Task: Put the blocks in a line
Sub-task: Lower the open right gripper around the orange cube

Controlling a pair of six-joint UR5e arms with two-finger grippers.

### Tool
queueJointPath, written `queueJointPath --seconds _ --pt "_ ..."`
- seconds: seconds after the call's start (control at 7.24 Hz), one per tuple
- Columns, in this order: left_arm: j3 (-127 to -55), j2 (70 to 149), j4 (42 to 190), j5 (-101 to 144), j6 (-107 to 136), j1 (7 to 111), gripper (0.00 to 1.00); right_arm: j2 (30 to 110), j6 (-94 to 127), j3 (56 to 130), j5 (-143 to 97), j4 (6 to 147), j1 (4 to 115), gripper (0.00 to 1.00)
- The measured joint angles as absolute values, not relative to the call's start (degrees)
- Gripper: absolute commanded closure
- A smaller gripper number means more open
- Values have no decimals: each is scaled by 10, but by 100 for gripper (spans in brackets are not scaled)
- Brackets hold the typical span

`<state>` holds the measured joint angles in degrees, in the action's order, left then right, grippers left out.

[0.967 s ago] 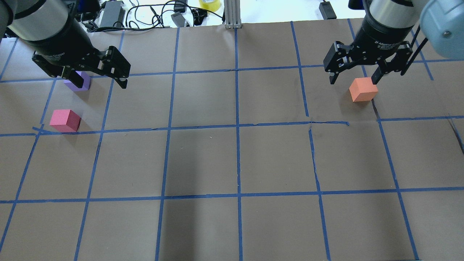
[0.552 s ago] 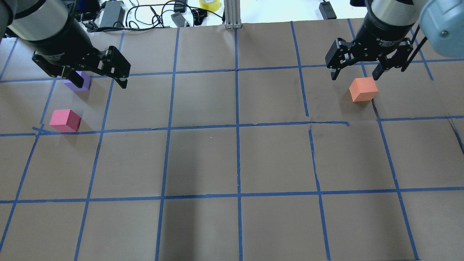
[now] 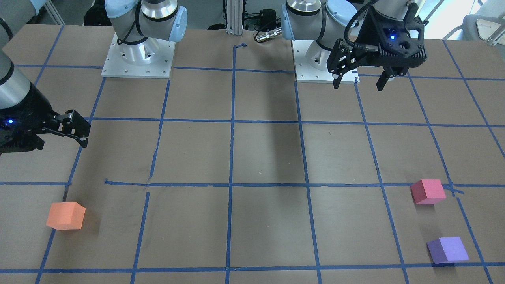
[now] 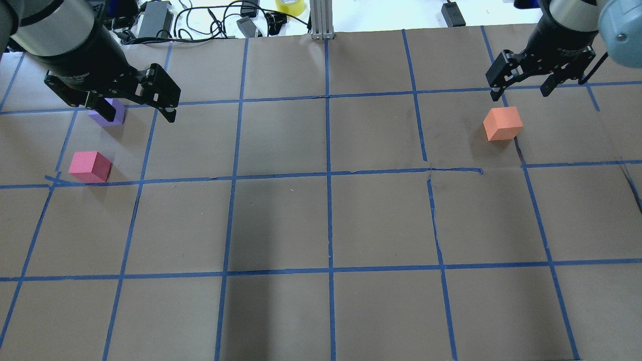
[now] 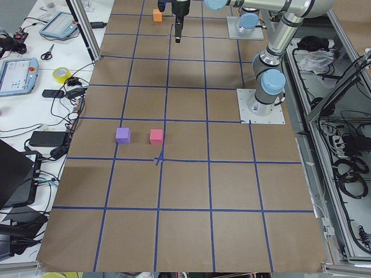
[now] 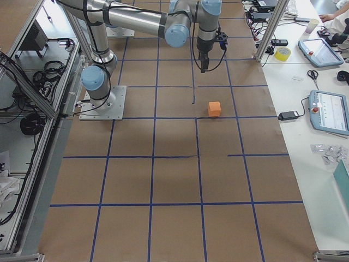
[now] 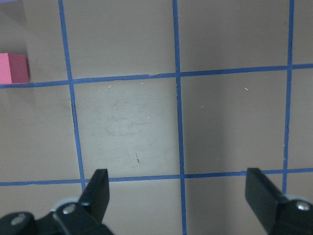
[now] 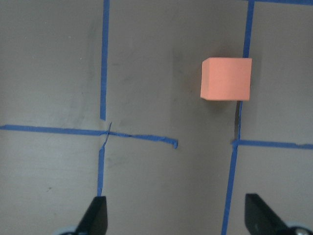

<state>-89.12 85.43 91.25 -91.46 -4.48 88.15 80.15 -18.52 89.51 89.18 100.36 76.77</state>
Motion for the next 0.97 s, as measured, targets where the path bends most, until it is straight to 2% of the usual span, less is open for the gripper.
queueJointPath --seconds 0.41,0.97 --pt "-891 854 913 -915 -45 881 0 714 -310 895 892 1122 734 0" --pt "-891 853 914 -915 -45 880 0 632 -314 894 895 1222 726 0"
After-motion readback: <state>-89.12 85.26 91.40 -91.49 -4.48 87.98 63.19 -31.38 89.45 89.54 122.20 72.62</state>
